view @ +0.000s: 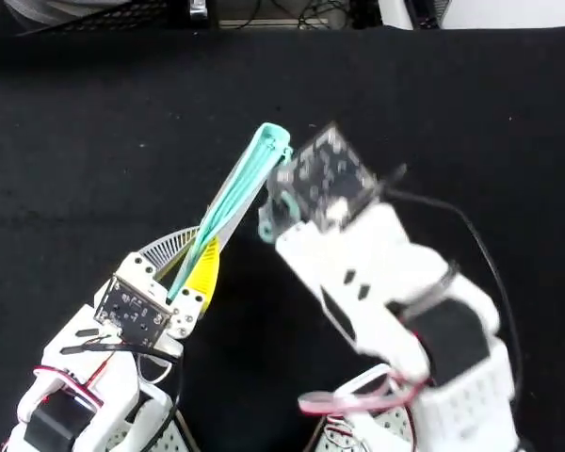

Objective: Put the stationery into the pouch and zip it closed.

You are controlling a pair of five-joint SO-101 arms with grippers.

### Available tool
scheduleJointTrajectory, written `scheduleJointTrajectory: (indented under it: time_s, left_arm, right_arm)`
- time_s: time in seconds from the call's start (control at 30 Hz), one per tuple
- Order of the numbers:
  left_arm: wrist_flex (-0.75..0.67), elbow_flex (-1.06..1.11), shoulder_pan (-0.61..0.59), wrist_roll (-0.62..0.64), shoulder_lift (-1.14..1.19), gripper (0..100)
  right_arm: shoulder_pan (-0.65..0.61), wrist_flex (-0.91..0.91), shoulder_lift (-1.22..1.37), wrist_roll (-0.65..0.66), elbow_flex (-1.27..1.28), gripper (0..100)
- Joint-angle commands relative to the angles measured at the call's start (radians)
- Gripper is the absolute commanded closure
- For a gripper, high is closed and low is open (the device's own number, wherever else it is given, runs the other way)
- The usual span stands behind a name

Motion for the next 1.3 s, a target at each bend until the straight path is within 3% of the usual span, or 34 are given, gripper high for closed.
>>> scheduleJointTrajectory:
  time_s: [0.0,0.07,0.17,0.3,0.4,0.63,0.83,0.97,1.13,1.27]
  left_arm:
    - [-0.040,-0.031,-0.007,0.008,0.006,97]
    - [-0.040,-0.042,-0.039,0.008,0.003,97]
    - [-0.040,-0.071,-0.180,-0.003,0.000,97]
    - [-0.041,-0.147,-0.443,-0.043,0.006,97]
    - [-0.101,-0.162,-0.550,-0.043,0.009,97]
    - [-0.213,-0.145,-0.564,-0.109,0.150,97]
    - [-0.414,-0.160,-0.564,-0.127,0.565,97]
    - [-0.528,-0.291,-0.568,-0.138,0.888,97]
    - [-0.514,-0.607,-0.621,-0.138,1.238,97]
    - [-0.331,-0.834,-0.575,-0.133,1.405,97]
  right_arm:
    - [-0.021,0.041,-0.065,0.006,-0.045,72.7]
    - [0.009,0.057,-0.094,0.006,-0.038,72.7]
    - [0.126,0.066,-0.128,0.002,0.002,75.7]
    - [0.292,0.021,-0.166,0.005,0.156,98.6]
    - [0.362,-0.038,-0.199,0.008,0.309,95.6]
    - [0.496,-0.195,-0.255,0.008,0.639,98.4]
    - [0.523,-0.298,-0.314,-0.008,0.846,98.4]
    - [0.523,-0.381,-0.364,-0.094,0.980,98.4]
    - [0.523,-0.411,-0.444,-0.107,1.063,98.4]
    - [0.523,-0.411,-0.509,-0.107,1.110,98.4]
